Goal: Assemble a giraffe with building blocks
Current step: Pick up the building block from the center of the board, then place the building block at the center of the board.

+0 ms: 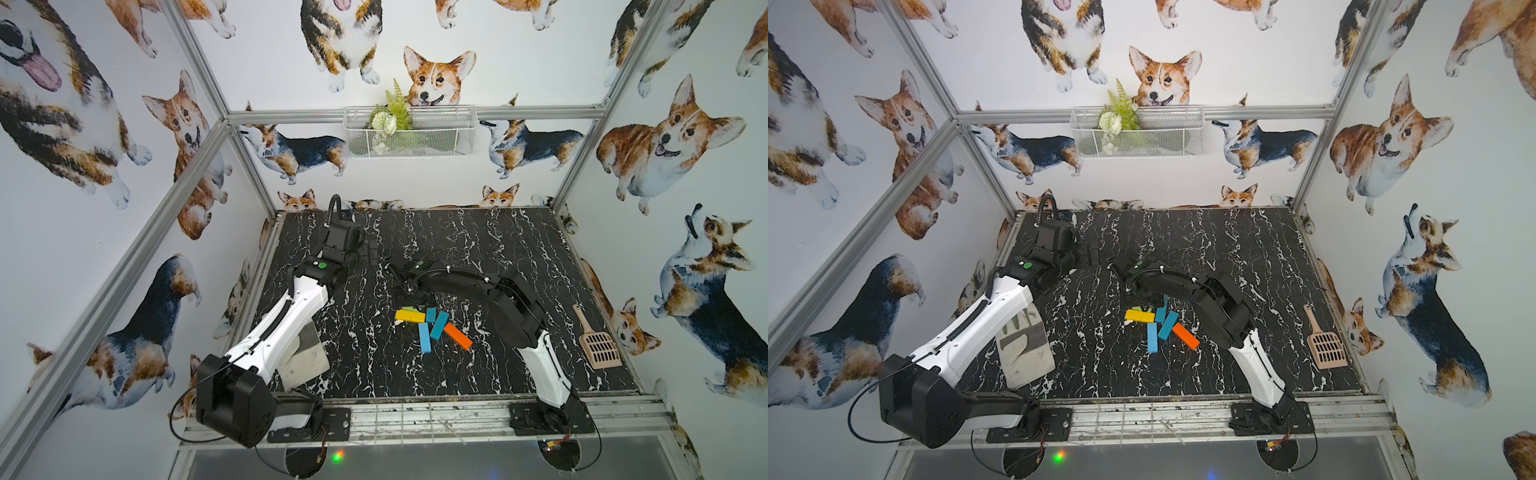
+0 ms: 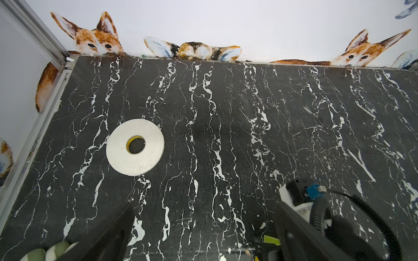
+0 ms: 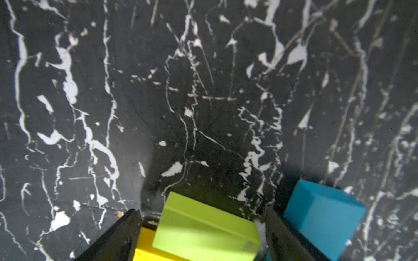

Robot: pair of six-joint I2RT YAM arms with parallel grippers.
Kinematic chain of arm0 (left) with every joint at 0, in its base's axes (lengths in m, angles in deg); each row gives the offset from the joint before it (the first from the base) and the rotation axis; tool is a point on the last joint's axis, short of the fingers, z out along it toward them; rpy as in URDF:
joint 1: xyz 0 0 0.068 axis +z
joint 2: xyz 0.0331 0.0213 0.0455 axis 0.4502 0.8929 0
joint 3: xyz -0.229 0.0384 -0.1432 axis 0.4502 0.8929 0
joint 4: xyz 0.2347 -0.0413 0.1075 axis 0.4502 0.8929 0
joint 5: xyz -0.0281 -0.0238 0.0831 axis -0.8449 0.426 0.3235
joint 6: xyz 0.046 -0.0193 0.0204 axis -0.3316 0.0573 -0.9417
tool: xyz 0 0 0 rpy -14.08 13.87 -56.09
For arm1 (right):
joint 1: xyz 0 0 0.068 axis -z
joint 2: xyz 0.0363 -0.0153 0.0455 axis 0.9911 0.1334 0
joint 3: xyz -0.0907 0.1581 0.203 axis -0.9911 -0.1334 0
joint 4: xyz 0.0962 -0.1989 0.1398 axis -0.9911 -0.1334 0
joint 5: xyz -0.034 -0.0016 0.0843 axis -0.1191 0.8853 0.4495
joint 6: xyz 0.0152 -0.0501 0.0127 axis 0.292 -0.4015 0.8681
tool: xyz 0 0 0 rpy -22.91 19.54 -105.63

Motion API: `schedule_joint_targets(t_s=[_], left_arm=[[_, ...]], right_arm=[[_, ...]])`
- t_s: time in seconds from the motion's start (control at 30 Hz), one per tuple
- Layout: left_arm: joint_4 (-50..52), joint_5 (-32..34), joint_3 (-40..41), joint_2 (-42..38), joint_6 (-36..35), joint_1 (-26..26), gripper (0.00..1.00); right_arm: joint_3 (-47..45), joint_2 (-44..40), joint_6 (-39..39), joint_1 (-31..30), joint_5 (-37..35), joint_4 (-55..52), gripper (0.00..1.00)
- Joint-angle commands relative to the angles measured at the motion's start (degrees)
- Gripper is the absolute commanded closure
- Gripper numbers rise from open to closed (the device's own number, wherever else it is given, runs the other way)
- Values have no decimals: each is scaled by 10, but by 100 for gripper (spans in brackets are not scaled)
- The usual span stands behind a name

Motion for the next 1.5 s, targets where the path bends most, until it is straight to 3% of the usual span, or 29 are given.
schedule_joint_targets(t_s=[0.0,0.13,0.4,0.7,0.9,1.0,1.23,1.47], left_arm=[[-3,-6,0,-2,11,0,0],[-5,-10,0,-3,12,0,0],[-7,-9,3,-7,11,1,0],[-10,-13,6,-9,11,1,0],[-11,-16,8,-11,12,1,0],[-11,-20,7,-14,14,0,0],[-12,-30,6,-16,16,1,0],[-14,-42,8,-16,18,1,0]], right_arm=[[-26,-22,39,-1,-10,10,11],[-39,-25,47,-3,-10,11,12],[-36,-14,53,-5,-8,9,30],[-21,-19,46,-5,-39,-15,41],[16,-37,-6,5,-101,-63,37],[35,-47,-40,30,-122,-88,38],[49,-60,-117,146,-95,-88,37],[186,56,-195,235,-33,-156,38]])
